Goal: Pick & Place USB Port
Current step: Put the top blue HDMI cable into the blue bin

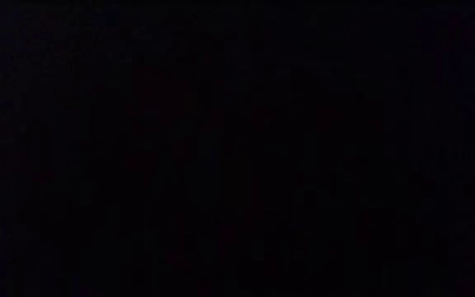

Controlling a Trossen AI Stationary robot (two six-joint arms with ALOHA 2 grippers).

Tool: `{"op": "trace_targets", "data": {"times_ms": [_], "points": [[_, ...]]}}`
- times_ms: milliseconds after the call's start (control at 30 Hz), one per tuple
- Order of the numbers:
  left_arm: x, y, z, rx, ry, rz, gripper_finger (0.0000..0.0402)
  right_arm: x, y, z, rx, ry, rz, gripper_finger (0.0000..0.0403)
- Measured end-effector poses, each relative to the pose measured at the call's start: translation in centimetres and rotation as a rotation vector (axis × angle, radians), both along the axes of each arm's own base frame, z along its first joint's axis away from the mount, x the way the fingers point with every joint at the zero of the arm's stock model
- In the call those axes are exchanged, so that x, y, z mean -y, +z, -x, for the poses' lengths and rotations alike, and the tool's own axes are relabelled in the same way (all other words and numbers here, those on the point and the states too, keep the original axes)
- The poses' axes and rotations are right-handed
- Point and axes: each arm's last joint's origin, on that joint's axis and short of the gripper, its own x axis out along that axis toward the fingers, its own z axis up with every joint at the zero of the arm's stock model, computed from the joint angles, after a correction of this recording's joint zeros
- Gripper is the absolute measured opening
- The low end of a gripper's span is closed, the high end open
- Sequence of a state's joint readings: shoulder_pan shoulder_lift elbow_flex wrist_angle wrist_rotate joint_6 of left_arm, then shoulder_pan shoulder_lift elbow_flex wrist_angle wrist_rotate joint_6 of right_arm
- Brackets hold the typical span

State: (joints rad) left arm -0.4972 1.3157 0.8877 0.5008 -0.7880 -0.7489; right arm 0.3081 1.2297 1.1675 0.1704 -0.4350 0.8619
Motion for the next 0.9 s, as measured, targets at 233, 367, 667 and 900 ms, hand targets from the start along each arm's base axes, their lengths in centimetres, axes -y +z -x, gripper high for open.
{"op": "trace_targets", "data": {"times_ms": [233,367,667,900], "points": [[0.4,-2.1,0.7,-0.180,0.093,0.171,0.0147,-4.1,-5.5,-2.5,-0.242,0.109,0.110,0.0025],[0.4,-2.6,2.2,-0.174,0.234,0.241,0.0147,-7.4,-6.7,-4.2,-0.153,0.252,0.003,0.0025],[1.1,-1.7,2.6,-0.107,0.233,0.259,0.0147,-10.8,-9.4,-6.9,0.014,0.464,-0.232,0.0025],[2.1,-0.7,2.9,-0.051,0.195,0.237,0.0147,-10.5,-11.1,-8.1,0.029,0.488,-0.237,0.0025]]}}
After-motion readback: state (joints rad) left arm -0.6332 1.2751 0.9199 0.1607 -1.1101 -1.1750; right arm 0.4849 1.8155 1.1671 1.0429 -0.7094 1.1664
